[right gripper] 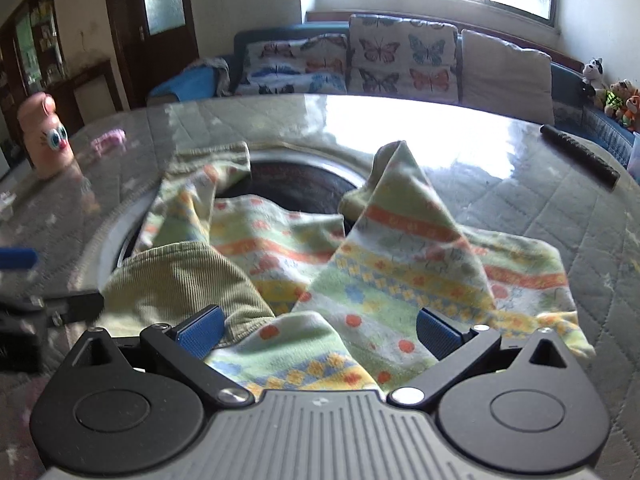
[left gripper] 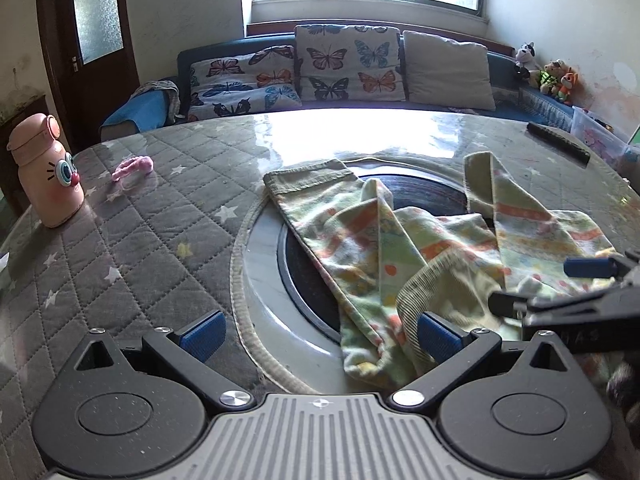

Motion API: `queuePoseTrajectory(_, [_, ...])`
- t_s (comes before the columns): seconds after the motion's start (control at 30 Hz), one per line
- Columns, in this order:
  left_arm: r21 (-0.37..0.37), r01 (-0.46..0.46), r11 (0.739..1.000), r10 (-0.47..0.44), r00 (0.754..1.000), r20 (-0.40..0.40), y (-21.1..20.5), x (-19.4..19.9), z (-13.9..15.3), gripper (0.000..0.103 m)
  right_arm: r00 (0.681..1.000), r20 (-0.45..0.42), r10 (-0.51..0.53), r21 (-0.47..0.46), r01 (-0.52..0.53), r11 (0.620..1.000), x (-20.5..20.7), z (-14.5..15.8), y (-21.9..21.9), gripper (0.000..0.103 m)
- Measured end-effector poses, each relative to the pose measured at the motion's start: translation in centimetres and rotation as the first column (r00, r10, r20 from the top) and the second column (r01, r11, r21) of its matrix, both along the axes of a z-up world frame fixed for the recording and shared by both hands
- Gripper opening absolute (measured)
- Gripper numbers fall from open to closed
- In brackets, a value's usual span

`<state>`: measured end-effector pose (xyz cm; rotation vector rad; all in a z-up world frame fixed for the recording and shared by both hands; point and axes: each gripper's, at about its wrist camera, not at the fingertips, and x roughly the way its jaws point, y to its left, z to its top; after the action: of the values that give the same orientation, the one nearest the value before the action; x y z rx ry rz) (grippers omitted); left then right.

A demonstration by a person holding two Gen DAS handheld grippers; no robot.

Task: Fold clothes
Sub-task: 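Grasp the shirt hem with the left gripper while the right gripper grasps another hem edge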

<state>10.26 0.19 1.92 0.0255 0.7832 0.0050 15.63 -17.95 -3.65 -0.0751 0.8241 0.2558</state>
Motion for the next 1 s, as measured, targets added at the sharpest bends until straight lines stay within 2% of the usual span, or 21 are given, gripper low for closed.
queuePoseTrajectory(0.13, [-0.006, -0.023, 1.0, 0.023, 0.999, 0.024, 0.2, 1.6, 0.7, 0.103, 0.999, 0.024, 0.026, -0.012, -0.026, 1.0, 0.0, 0.6, -0.3, 0.103])
queuePoseTrajectory(0.3, [-0.005, -0.002, 1.0, 0.002, 0.999, 0.046, -0.6, 4.0, 1.3, 0.103, 0.998, 0.05, 0.038, -0.013, -0.037, 0.999, 0.9, 1.7, -1.6, 0.103])
queuePoseTrajectory(0.47, [-0.01, 0.038, 0.999, -0.038, 0.998, 0.047, -1.7, 6.8, 1.2, 0.103, 0.998, 0.064, 0.004, 0.011, -0.005, 1.0, 3.5, 2.5, -3.6, 0.103])
queuePoseTrajectory(0.63, [-0.029, 0.06, 0.998, -0.06, 0.998, 0.016, -2.4, 9.9, 0.5, 0.099, 0.998, 0.062, -0.018, 0.032, 0.016, 0.999, 6.5, 2.7, -4.9, 0.103])
queuePoseTrajectory(0.87, [-0.014, 0.094, 0.995, -0.095, 0.995, -0.041, -3.1, 12.4, -0.9, 0.082, 1.0, 0.013, -0.014, 0.095, 0.012, 0.995, 11.3, 2.0, -5.5, 0.102])
queuePoseTrajectory(0.97, [-0.019, 0.112, 0.994, -0.113, 0.992, -0.063, -3.1, 12.8, -1.4, 0.068, 1.0, -0.006, 0.001, 0.089, 0.0, 0.996, 12.5, 1.4, -5.1, 0.096])
queuePoseTrajectory(1.0, [-0.025, 0.114, 0.993, -0.115, 0.991, -0.072, -3.0, 12.9, -1.6, 0.06, 1.0, -0.018, 0.004, 0.089, -0.003, 0.996, 12.8, 1.1, -5.0, 0.095])
